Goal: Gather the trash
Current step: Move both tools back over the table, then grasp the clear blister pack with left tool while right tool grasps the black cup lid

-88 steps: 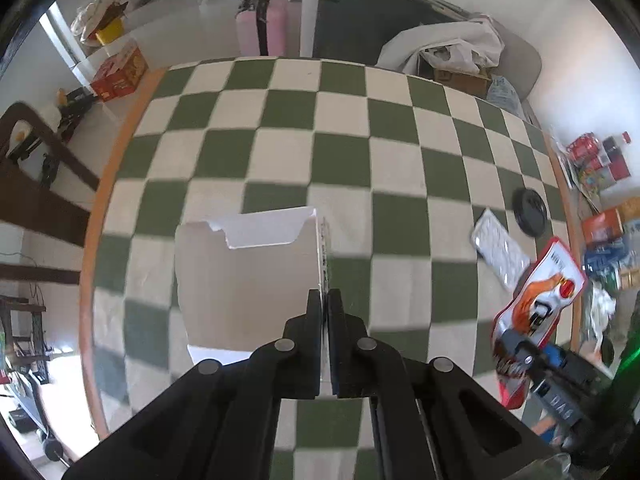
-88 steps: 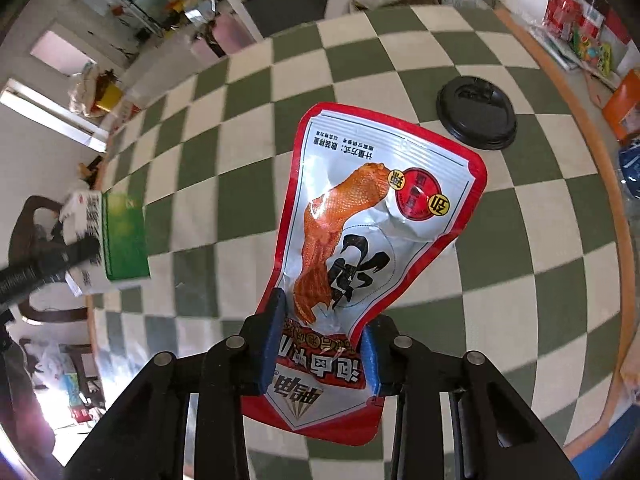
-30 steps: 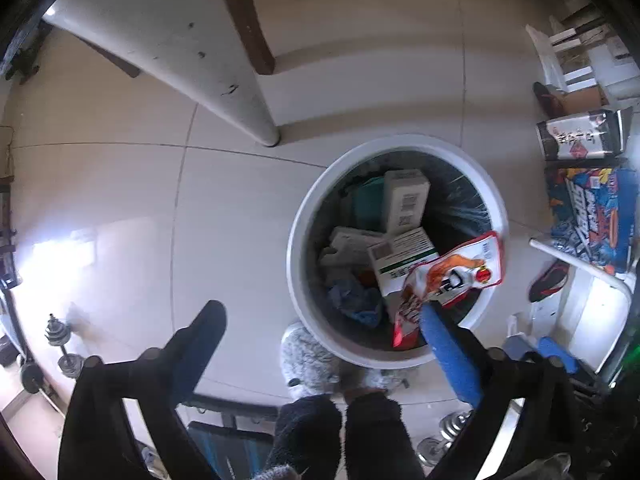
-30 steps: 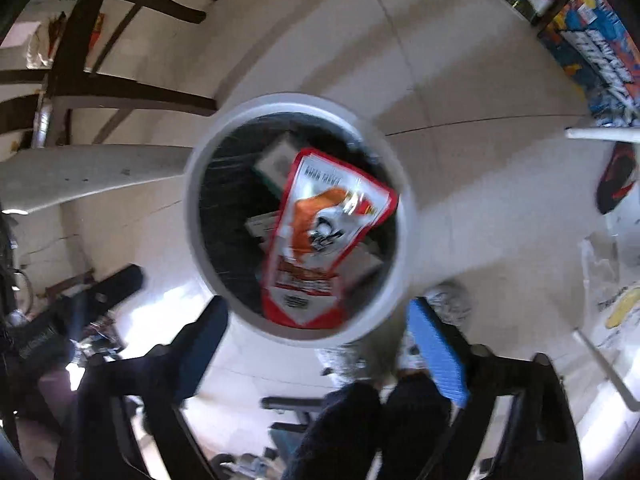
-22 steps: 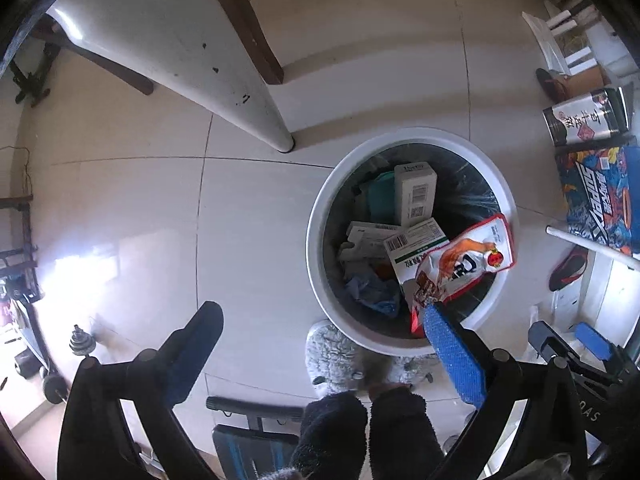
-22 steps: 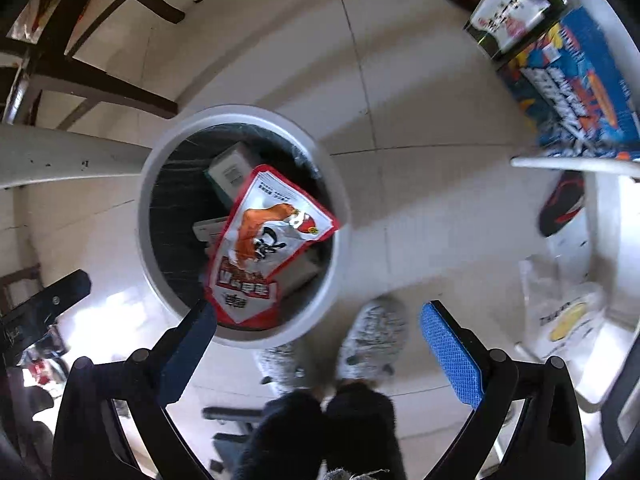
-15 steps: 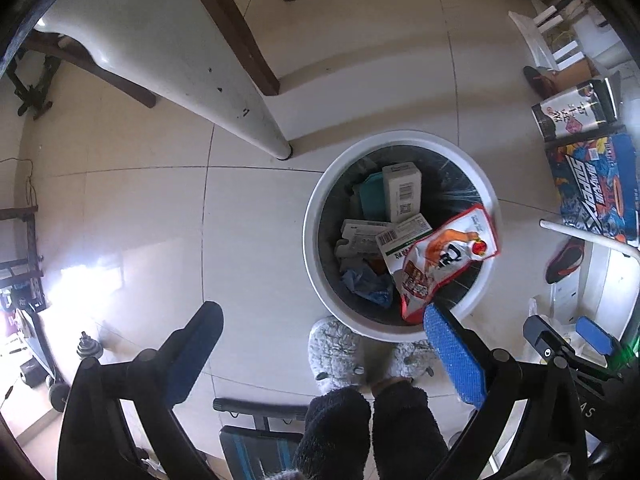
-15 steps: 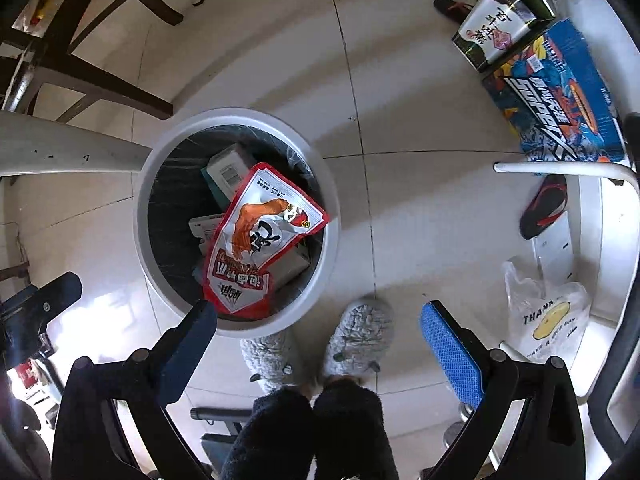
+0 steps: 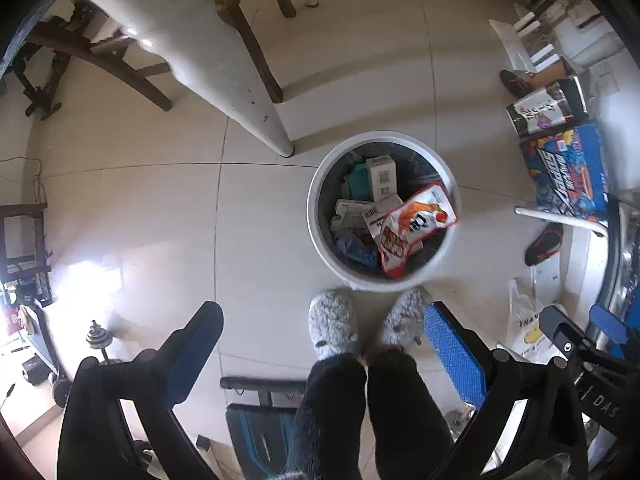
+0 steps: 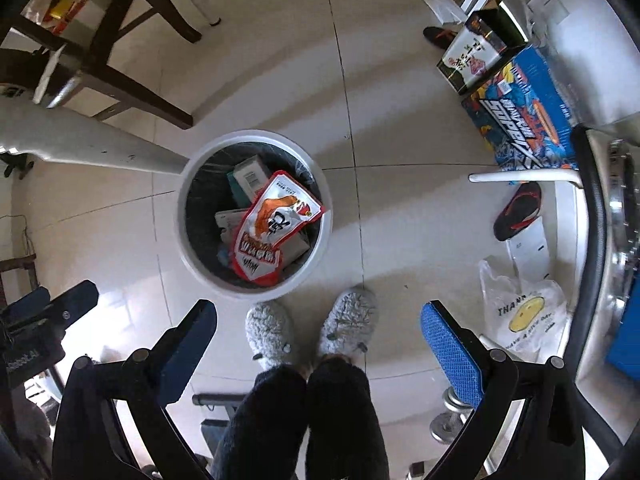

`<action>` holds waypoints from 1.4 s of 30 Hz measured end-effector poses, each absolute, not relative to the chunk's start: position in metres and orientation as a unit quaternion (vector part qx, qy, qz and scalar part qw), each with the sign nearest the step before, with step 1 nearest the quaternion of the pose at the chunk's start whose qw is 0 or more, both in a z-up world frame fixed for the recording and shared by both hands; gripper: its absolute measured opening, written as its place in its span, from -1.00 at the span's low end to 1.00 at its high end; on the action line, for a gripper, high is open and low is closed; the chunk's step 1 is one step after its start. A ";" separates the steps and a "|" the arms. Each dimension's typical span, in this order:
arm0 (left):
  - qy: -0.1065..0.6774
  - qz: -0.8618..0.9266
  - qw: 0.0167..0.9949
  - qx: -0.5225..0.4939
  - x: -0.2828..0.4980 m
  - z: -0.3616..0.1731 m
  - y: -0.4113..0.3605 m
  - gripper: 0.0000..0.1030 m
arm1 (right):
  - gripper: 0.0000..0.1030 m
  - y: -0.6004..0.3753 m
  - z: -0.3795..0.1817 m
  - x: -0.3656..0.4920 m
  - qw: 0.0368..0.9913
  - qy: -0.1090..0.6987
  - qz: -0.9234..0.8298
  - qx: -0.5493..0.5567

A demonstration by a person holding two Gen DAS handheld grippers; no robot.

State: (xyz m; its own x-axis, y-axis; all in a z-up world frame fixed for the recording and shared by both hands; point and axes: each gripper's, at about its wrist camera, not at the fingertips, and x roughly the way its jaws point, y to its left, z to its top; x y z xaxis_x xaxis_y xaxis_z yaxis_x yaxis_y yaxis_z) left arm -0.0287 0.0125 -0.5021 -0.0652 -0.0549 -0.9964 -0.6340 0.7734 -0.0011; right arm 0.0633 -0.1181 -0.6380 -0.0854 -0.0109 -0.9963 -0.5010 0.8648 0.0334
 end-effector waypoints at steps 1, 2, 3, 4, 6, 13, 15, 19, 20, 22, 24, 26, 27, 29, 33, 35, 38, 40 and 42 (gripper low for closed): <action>0.693 0.227 0.638 -0.248 -0.031 -0.492 0.012 1.00 | 1.00 -0.119 -0.622 0.061 0.652 0.712 0.189 -0.180; 0.691 0.226 0.640 -0.247 -0.034 -0.479 0.010 1.00 | 1.00 -0.120 -0.609 0.059 0.653 0.711 0.190 -0.178; 0.691 0.226 0.641 -0.248 -0.036 -0.470 0.008 1.00 | 1.00 -0.121 -0.599 0.057 0.654 0.710 0.190 -0.177; 0.689 0.224 0.643 -0.248 -0.039 -0.458 0.007 1.00 | 1.00 -0.121 -0.586 0.055 0.656 0.709 0.191 -0.177; 0.685 0.220 0.650 -0.244 -0.044 -0.430 0.003 1.00 | 1.00 -0.123 -0.553 0.050 0.659 0.706 0.194 -0.172; 0.672 0.205 0.673 -0.232 -0.059 -0.350 -0.007 1.00 | 1.00 -0.128 -0.461 0.031 0.672 0.695 0.198 -0.162; 0.669 0.204 0.677 -0.230 -0.062 -0.330 -0.006 1.00 | 1.00 -0.130 -0.435 0.027 0.674 0.694 0.199 -0.157; 0.649 0.218 0.697 -0.213 -0.057 -0.283 -0.002 1.00 | 1.00 -0.130 -0.391 0.025 0.676 0.694 0.207 -0.136; 0.639 0.222 0.706 -0.208 -0.053 -0.271 0.002 1.00 | 1.00 -0.129 -0.375 0.027 0.677 0.693 0.214 -0.123; 0.615 0.232 0.727 -0.198 -0.042 -0.244 0.009 1.00 | 1.00 -0.127 -0.350 0.033 0.684 0.687 0.223 -0.103; 0.595 0.242 0.742 -0.191 -0.024 -0.221 0.016 1.00 | 1.00 -0.125 -0.326 0.044 0.694 0.677 0.228 -0.087; 0.577 0.246 0.756 -0.185 -0.003 -0.201 0.023 1.00 | 1.00 -0.123 -0.304 0.062 0.703 0.670 0.227 -0.071; 0.570 0.249 0.762 -0.180 0.010 -0.193 0.026 1.00 | 1.00 -0.121 -0.295 0.071 0.707 0.666 0.227 -0.064; 0.560 0.255 0.769 -0.170 0.038 -0.179 0.032 1.00 | 1.00 -0.122 -0.276 0.096 0.719 0.656 0.224 -0.051; 0.552 0.253 0.776 -0.168 0.108 -0.163 0.038 1.00 | 1.00 -0.132 -0.253 0.153 0.739 0.643 0.200 -0.030; 0.557 0.250 0.774 -0.170 0.159 -0.164 0.040 1.00 | 1.00 -0.141 -0.247 0.194 0.747 0.640 0.182 -0.016; 0.565 0.249 0.765 -0.183 0.225 -0.167 0.042 1.00 | 1.00 -0.150 -0.253 0.260 0.746 0.646 0.161 -0.004; 0.571 0.260 0.757 -0.185 0.276 -0.171 0.044 1.00 | 1.00 -0.153 -0.258 0.311 0.745 0.650 0.152 -0.002; 0.583 0.271 0.742 -0.191 0.327 -0.181 0.049 1.00 | 1.00 -0.149 -0.268 0.378 0.743 0.653 0.143 -0.008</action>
State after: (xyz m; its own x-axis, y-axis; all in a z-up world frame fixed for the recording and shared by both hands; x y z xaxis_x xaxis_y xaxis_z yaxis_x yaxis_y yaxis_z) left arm 0.3271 0.0492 -0.1813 0.1738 0.1795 -0.9683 -0.6246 0.7803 0.0325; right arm 0.3780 -0.1495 -0.2675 0.1054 0.2020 -0.9737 -0.2234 0.9589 0.1747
